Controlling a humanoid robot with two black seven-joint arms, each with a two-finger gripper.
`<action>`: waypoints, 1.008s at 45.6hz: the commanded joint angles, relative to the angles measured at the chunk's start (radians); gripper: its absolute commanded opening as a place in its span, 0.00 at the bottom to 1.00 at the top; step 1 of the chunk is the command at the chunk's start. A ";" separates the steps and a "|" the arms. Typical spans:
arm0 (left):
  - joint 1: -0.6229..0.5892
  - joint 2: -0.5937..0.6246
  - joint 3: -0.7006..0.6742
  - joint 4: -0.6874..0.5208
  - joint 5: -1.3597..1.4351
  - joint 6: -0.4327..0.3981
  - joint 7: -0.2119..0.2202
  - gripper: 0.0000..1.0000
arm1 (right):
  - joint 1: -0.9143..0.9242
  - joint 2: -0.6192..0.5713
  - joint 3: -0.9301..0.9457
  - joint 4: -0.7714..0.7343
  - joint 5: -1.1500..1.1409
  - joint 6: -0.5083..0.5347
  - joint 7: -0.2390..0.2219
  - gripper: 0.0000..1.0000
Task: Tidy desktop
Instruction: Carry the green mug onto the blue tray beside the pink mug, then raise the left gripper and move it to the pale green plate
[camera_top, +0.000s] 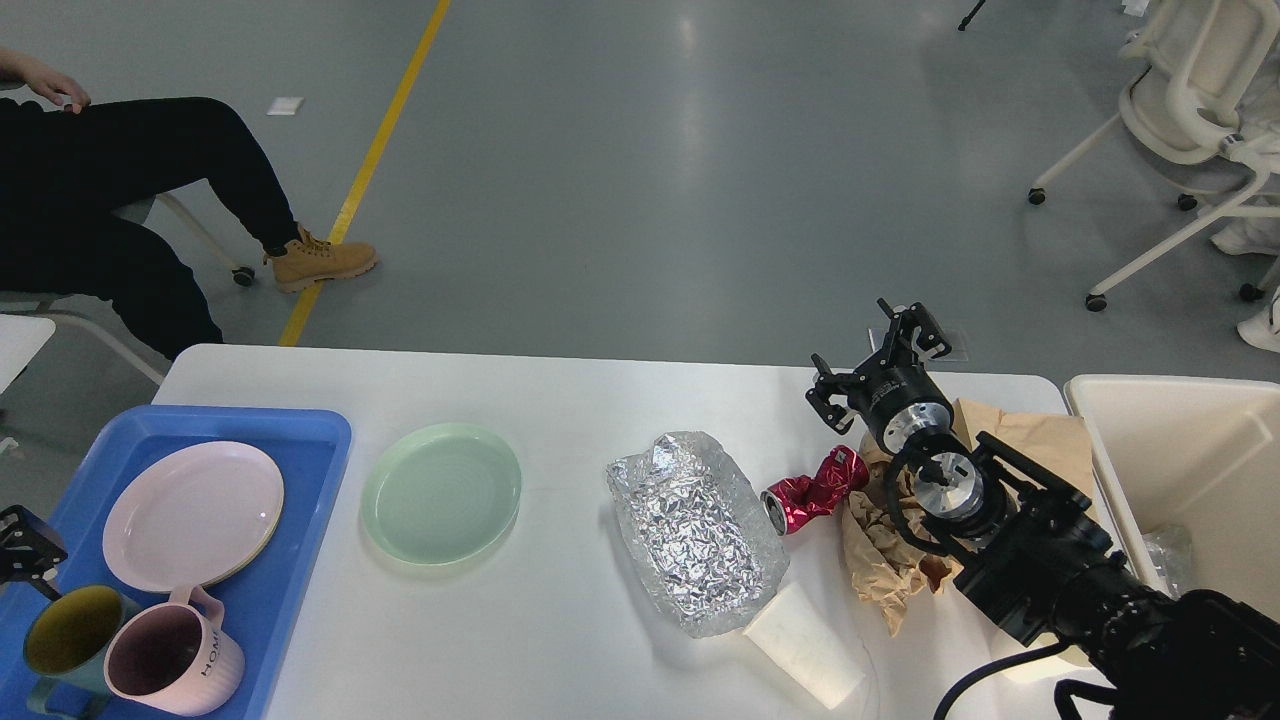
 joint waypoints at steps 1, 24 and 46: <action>-0.156 -0.009 0.143 -0.052 -0.002 -0.008 -0.007 0.95 | 0.000 0.000 0.000 0.000 0.000 0.000 0.000 1.00; -0.441 -0.333 0.189 -0.129 0.000 -0.009 0.005 0.95 | 0.000 0.000 0.000 0.000 0.000 0.000 0.000 1.00; -0.550 -0.590 0.142 -0.145 0.000 -0.019 0.005 0.96 | 0.000 0.000 0.000 0.000 0.000 0.000 0.000 1.00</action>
